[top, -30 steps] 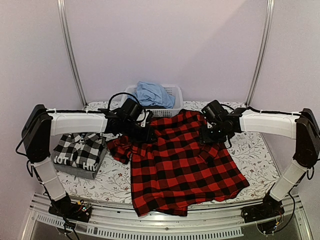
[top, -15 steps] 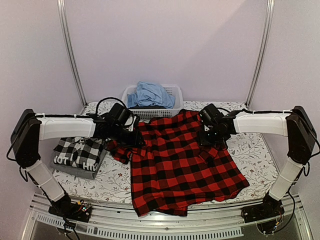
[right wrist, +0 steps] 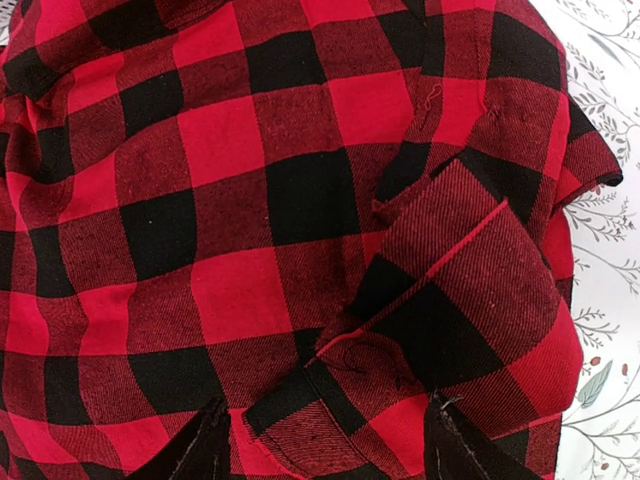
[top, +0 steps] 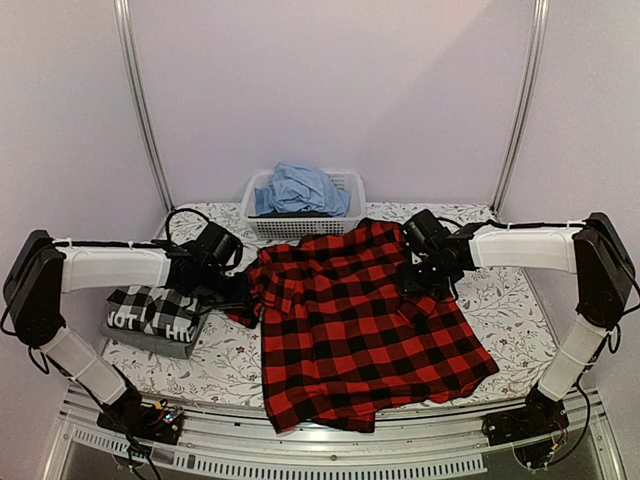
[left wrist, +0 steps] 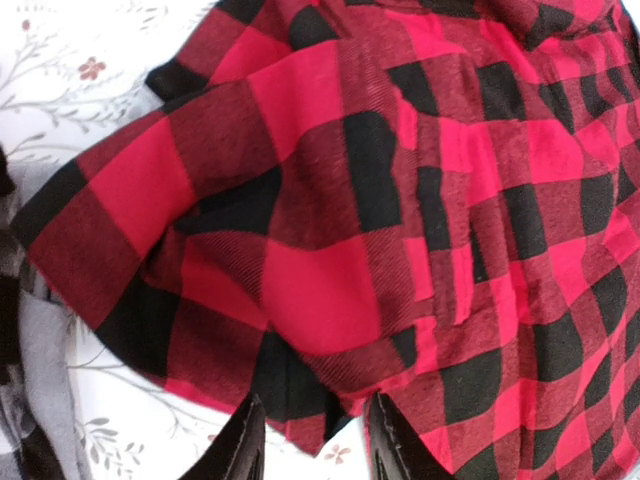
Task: Fold and stack the long sleeve shirts
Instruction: Move the flattened shirt to the center of the board.
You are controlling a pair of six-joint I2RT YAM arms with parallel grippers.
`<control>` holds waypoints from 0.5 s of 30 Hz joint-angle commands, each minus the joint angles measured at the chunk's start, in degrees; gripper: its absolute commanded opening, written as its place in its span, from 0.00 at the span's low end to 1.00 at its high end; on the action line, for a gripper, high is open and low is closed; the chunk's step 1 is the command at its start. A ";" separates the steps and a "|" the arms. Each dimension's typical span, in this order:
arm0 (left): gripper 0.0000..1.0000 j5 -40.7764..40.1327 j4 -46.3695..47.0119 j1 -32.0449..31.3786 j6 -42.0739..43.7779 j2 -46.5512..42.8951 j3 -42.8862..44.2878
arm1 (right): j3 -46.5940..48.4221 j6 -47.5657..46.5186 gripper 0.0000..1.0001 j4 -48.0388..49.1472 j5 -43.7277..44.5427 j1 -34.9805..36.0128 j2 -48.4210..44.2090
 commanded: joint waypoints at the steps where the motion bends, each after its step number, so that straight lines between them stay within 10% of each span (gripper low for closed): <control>1: 0.35 -2.43 -0.29 1.79 -2.68 -5.89 -5.41 | -2.03 0.16 0.65 0.70 -0.09 -1.52 -3.38; 15: 0.36 7.05 6.54 -3.48 0.06 -0.51 2.95 | -7.37 1.99 0.65 0.36 -1.42 1.81 -7.06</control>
